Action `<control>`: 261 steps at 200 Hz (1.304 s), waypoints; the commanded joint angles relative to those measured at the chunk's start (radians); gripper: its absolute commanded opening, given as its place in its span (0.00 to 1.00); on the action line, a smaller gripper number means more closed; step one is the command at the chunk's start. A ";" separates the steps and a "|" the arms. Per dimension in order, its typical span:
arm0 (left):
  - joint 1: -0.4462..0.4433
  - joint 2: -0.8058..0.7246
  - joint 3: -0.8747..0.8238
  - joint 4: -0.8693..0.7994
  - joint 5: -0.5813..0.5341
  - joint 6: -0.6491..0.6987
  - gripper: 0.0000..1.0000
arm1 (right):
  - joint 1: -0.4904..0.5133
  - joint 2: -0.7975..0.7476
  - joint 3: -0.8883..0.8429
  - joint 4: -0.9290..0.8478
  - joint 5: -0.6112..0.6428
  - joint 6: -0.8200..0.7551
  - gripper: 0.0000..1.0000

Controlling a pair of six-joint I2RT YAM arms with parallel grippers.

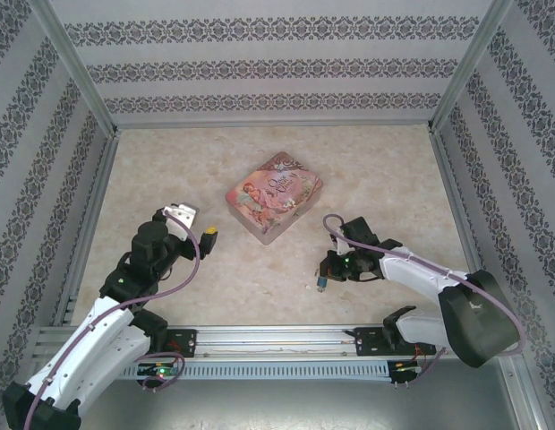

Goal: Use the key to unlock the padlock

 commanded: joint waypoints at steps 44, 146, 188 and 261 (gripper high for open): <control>0.009 -0.002 -0.019 -0.002 0.010 0.058 0.99 | 0.008 0.063 0.049 0.008 -0.011 -0.036 0.00; 0.007 -0.003 -0.019 -0.008 0.022 0.064 0.99 | 0.016 0.059 0.032 0.021 0.008 -0.034 0.00; 0.008 -0.009 -0.019 -0.022 0.026 0.074 0.99 | 0.019 0.056 0.037 0.023 0.015 -0.030 0.00; 0.007 -0.014 -0.014 -0.041 0.017 0.081 0.99 | 0.025 0.027 0.038 0.017 0.045 -0.024 0.19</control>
